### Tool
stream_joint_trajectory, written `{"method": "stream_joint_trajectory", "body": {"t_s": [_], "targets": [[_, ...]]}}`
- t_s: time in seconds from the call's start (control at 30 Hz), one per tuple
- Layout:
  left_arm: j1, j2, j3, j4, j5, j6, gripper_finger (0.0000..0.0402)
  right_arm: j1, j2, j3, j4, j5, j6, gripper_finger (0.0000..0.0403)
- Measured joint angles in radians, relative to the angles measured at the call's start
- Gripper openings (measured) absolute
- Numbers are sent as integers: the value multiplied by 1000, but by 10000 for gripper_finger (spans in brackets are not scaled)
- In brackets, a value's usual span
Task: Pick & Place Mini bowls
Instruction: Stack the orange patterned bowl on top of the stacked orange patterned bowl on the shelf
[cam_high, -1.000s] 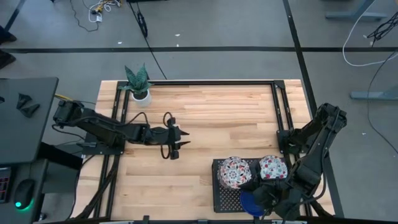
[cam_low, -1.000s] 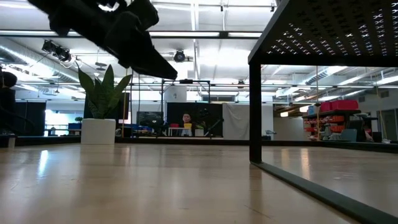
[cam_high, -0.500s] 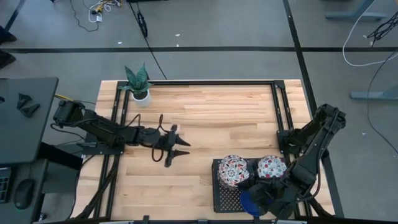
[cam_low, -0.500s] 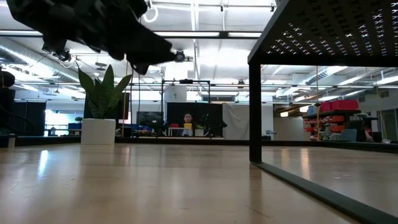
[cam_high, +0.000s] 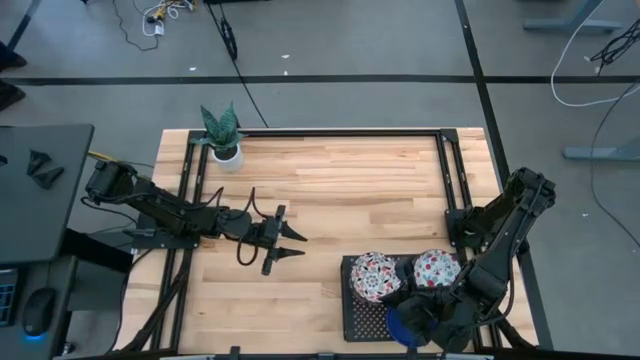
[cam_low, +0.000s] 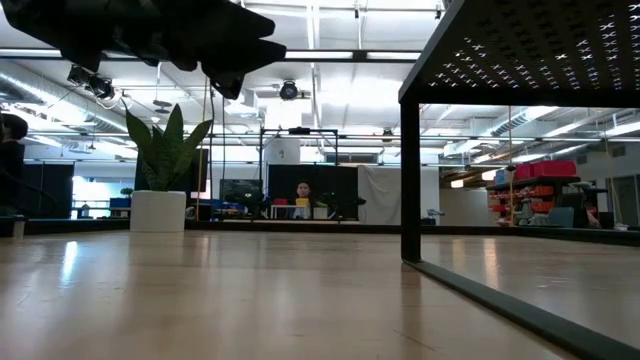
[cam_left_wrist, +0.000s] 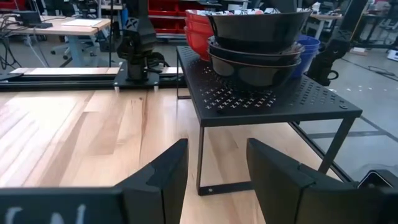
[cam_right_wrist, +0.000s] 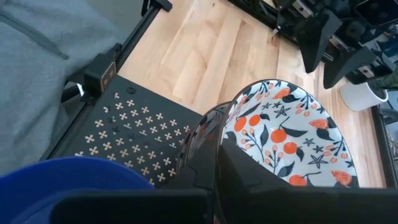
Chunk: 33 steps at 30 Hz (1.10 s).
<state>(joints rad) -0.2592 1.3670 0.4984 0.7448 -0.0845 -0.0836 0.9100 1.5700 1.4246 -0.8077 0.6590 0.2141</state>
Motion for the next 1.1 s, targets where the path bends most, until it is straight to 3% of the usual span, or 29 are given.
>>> {"method": "stream_joint_trajectory", "body": {"t_s": [0.8,1.1], "targets": [[1,1,0,-1,-8,1,167,-20,48,0,-5,-43,13,14],[1,1,0,-1,-8,1,167,-23,49,0,-8,-17,40,72]]}}
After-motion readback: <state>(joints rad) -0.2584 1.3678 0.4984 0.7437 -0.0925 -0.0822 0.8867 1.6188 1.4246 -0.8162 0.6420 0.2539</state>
